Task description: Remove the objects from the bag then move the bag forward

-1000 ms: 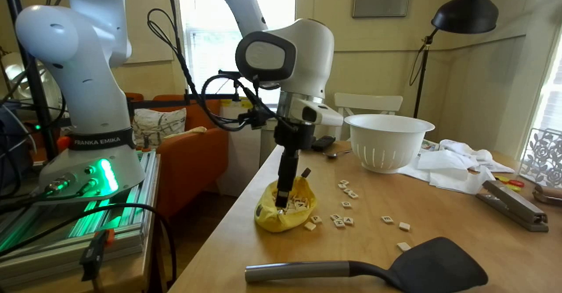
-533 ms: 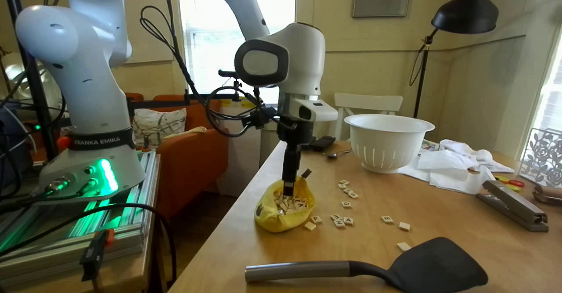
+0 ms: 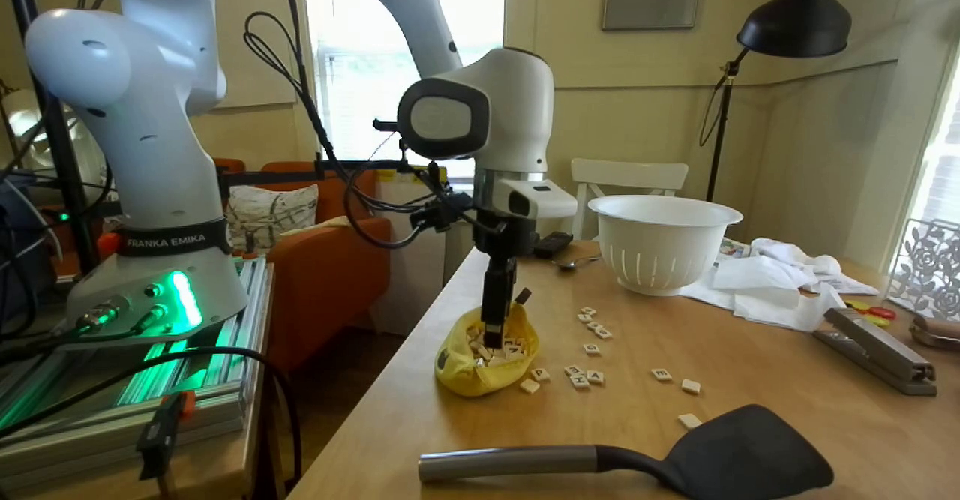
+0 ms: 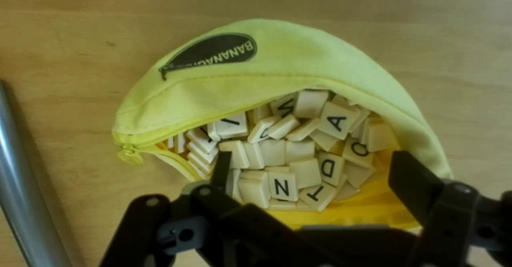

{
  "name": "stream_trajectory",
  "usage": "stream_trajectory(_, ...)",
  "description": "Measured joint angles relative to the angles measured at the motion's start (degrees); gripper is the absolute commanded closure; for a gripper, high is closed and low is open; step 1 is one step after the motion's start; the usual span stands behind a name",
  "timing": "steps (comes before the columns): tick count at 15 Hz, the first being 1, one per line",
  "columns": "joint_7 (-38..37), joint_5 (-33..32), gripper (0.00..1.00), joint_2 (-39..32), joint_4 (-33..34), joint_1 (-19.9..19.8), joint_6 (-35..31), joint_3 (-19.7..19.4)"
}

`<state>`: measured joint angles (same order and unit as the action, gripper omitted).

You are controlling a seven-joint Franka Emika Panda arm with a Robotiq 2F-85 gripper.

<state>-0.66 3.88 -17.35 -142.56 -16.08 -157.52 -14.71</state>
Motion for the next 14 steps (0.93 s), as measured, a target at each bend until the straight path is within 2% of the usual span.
stream_trajectory(5, 0.27, 0.0, 0.0, -3.24, 0.27, -0.68, -4.29, 0.22)
stream_trajectory(6, 0.4, 0.0, 0.25, -4.06, 0.31, -0.76, -5.24, 0.43)
stream_trajectory(7, 0.49, -0.01, 0.27, -4.91, 0.32, -0.75, -6.28, 0.55)
stream_trajectory(11, 0.97, -0.84, 0.57, -6.75, 0.33, -0.35, -9.38, -0.08)
stream_trajectory(14, 1.05, -1.48, 0.77, -6.75, 0.44, 0.08, -9.26, -1.32)
